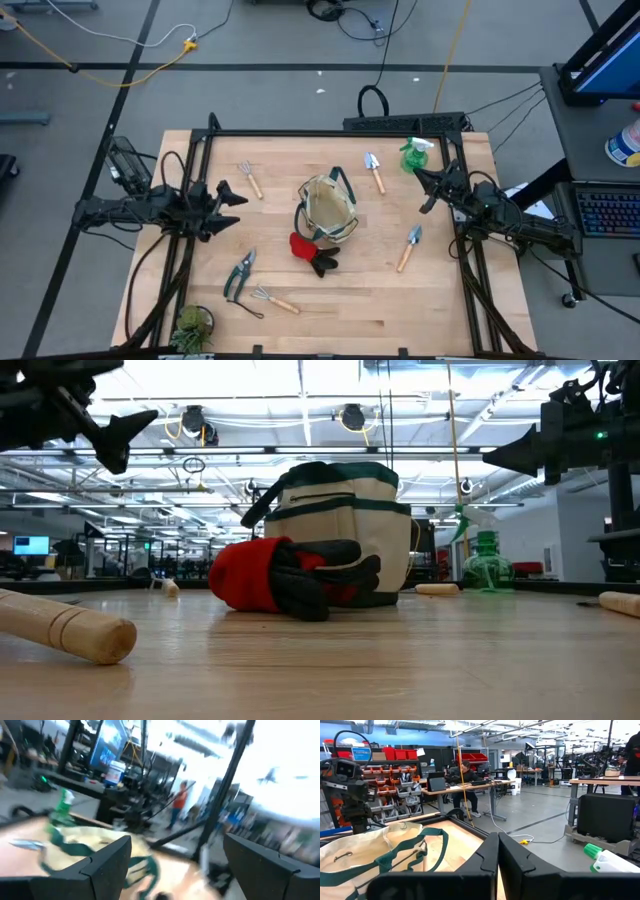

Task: Pick & Place Garden tools in Gardening bag
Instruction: Put the gloves into the gardening bag

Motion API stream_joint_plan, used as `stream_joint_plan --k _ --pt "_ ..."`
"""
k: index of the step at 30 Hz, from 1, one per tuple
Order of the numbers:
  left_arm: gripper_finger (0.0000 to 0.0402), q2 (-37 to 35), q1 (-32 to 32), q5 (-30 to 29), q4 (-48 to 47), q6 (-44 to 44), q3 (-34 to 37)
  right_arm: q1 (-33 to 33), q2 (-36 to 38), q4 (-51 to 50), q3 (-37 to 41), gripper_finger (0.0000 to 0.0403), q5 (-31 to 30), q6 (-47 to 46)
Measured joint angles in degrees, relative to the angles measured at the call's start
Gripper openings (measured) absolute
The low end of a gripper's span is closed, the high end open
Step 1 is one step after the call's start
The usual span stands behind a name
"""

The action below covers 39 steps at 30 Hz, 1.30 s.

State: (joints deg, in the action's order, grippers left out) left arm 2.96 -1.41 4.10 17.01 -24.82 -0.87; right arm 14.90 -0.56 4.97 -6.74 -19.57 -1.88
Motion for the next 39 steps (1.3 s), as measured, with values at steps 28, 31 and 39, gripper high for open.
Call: stream_joint_plan --k 28,31,39 --pt "0.0324 61.3 -12.7 7.8 -32.1 14.9 -42.7 0.0 0.0 0.0 0.0 0.0000 -0.1 4.0" --pt "0.0324 68.8 -13.3 6.5 -35.1 19.2 -47.7 0.0 0.0 0.0 0.0 0.0000 -0.1 4.2" --pt "0.0324 84.0 -13.4 3.3 -38.6 25.1 -57.5 0.0 0.0 0.0 0.0 0.0000 -0.1 4.3"
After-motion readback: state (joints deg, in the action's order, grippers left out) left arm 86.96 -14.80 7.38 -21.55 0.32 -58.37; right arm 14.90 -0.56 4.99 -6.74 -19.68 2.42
